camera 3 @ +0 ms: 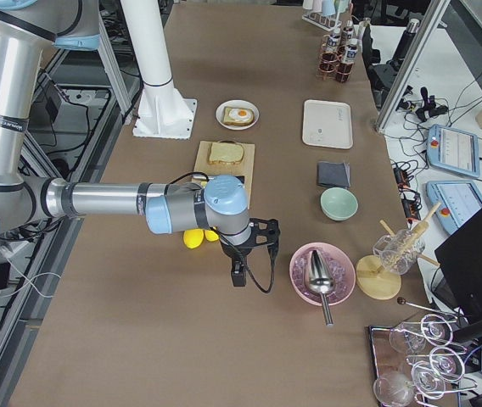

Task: Make sandwich and place on tray

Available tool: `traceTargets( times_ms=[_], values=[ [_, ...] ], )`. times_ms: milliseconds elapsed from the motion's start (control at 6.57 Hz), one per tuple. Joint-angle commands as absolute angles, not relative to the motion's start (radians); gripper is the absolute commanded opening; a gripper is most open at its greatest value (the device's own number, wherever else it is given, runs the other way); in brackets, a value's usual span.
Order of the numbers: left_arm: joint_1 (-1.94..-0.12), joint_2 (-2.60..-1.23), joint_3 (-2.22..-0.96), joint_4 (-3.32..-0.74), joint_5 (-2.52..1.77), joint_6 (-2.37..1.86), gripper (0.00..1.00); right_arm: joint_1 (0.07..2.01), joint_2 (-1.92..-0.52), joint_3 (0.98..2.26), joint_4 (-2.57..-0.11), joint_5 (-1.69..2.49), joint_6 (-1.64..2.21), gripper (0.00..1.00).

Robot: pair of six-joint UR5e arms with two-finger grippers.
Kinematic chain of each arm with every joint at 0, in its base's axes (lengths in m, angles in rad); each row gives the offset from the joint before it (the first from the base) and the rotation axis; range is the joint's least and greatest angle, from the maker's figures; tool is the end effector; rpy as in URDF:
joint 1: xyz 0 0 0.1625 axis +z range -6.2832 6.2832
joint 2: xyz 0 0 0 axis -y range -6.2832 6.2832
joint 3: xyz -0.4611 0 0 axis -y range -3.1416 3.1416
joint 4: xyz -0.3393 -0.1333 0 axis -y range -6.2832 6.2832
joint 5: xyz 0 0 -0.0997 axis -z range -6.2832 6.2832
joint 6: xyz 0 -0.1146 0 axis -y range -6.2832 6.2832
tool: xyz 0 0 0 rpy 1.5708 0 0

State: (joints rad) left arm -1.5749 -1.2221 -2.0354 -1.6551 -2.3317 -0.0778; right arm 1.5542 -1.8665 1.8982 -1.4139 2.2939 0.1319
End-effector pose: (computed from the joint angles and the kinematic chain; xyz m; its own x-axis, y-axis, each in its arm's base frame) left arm -0.0555 -0.2935 0.6181 0.7223 0.0576 -0.6892 0.0603 0.9875 0.1458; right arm 0.0522 -0.3197 0.6585 0.7432 -0.0061 0.6690 -0.0822 0.9916 0.1004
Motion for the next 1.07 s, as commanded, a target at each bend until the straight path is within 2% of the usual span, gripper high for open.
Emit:
traceTargets(
  times_ms=[0,304,609,913],
  values=[
    [-1.575,-1.223,-2.037,-1.655,-2.332,-0.078,0.98,1.514,-1.856,1.904,-1.408,2.379,0.141,1.00],
    [-1.574,-1.223,-2.037,-1.655,-2.332,-0.077,0.98,1.471,-1.855,1.936,-1.401,2.417,0.181,1.00],
    [-1.574,-1.221,-2.037,-1.655,-2.332,-0.077,0.98,1.331,-1.807,2.011,-1.393,2.441,0.458,1.00],
    [-1.574,-1.220,-2.034,-1.655,-2.332,-0.077,0.98,1.189,-1.786,2.013,-1.190,2.418,0.670,1.00]
  ],
)
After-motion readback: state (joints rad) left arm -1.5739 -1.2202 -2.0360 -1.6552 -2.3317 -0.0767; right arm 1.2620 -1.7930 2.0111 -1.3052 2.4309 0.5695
